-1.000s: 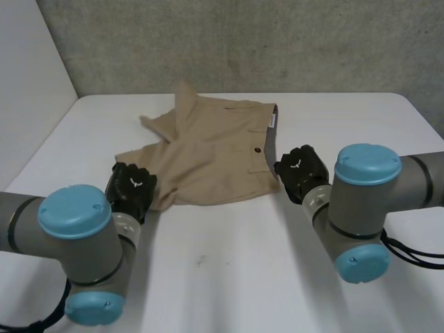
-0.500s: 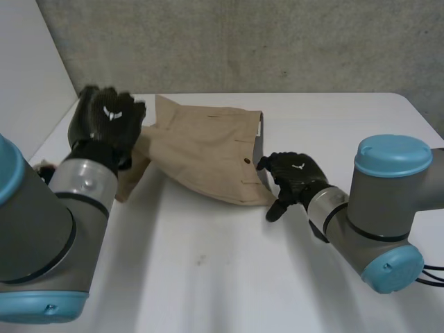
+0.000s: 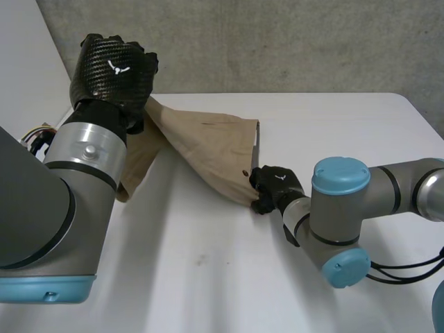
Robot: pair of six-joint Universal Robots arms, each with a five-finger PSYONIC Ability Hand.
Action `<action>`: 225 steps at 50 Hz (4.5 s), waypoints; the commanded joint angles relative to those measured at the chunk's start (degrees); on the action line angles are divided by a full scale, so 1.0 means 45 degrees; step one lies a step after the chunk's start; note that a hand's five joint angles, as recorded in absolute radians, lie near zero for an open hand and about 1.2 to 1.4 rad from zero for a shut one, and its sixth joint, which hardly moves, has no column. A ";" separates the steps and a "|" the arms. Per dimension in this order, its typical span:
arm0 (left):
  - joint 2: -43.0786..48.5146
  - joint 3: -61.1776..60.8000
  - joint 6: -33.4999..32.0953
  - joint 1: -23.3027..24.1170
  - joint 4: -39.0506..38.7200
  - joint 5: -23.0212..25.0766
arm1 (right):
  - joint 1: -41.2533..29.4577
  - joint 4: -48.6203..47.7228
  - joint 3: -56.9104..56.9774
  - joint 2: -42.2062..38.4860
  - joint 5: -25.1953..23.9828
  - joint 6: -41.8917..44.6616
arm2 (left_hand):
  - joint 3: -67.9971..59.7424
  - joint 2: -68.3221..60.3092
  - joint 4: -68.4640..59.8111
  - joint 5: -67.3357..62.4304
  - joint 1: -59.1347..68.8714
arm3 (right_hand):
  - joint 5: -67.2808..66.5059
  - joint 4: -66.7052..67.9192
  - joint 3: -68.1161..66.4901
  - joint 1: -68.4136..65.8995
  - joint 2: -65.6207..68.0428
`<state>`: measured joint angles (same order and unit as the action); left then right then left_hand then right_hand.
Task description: Fold the shorts.
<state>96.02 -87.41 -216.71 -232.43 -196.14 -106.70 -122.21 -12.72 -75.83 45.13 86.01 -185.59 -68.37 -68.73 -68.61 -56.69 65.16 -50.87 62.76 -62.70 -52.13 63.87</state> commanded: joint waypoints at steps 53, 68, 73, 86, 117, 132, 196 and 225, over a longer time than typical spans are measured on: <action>-0.1182 -0.2354 0.1323 -0.1122 0.5404 0.1895 | 0.2764 0.4741 -0.6681 0.8233 -0.4464 0.4524 | -0.2585 -0.2504 -0.2532 -0.2959 0.3298 | 0.8930 -0.9351 0.9337 0.6988 -0.9598; 0.1260 0.0362 0.1362 -0.1435 0.4953 0.0938 | 0.1281 0.2417 -0.7796 0.7318 -0.2944 0.2472 | -0.2585 -0.2504 -0.2532 -0.2959 0.3298 | 0.8856 -0.9277 0.9263 0.6914 -0.9524; 0.1475 0.0538 0.1401 -0.1454 0.4933 0.0918 | 0.0772 0.1850 -0.7504 0.6184 -0.1420 0.2589 | -0.2585 -0.2504 -0.2532 -0.2959 0.3298 | 0.5650 -0.6070 0.6056 0.3707 -0.6318; 0.1222 -0.0456 0.1420 -0.1337 0.5109 0.0957 | 0.0811 0.0617 -0.7523 0.7918 -0.0520 0.5437 | -0.2585 -0.2504 -0.2532 -0.2959 0.3298 | -0.4251 0.3831 -0.3845 -0.6194 0.3584; -0.1278 -0.2783 0.3120 -0.0380 0.7785 0.2305 | 0.4463 0.8998 -0.4165 0.9288 -0.0734 1.2238 | -0.2585 -0.2504 -0.2532 -0.2959 0.3298 | -0.4251 0.3831 -0.3845 -0.6194 0.3584; 0.2624 0.1062 0.2164 -0.1298 0.5403 0.2129 | 0.3331 0.6872 -0.0162 0.5404 -0.1419 1.0168 | -0.2585 -0.2504 -0.2532 -0.2959 0.3298 | -0.4251 0.3831 -0.3845 -0.6194 0.3584; 0.2101 -0.1961 0.6906 -0.2703 0.0166 0.4606 | 0.4677 0.1364 -0.3654 0.4465 -0.2236 0.6066 | 1.2662 1.2742 1.2715 1.2288 -1.1949 | 0.9645 -1.0066 1.0052 0.7703 -1.0313; 0.1827 -0.2508 0.8393 -0.4091 0.0578 0.6388 | 0.4873 -0.0573 -0.3167 0.2548 -0.2336 0.6125 | 1.2886 1.2966 1.2939 1.2512 -1.2173 | -0.4251 0.3831 -0.3845 -0.6194 0.3584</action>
<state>104.55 -98.68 -178.92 -250.96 -193.68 -76.02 -100.90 -16.05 -90.11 54.70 74.34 -157.98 -12.22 -11.52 -11.76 -2.57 11.25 -51.63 64.78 -64.63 -50.47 65.05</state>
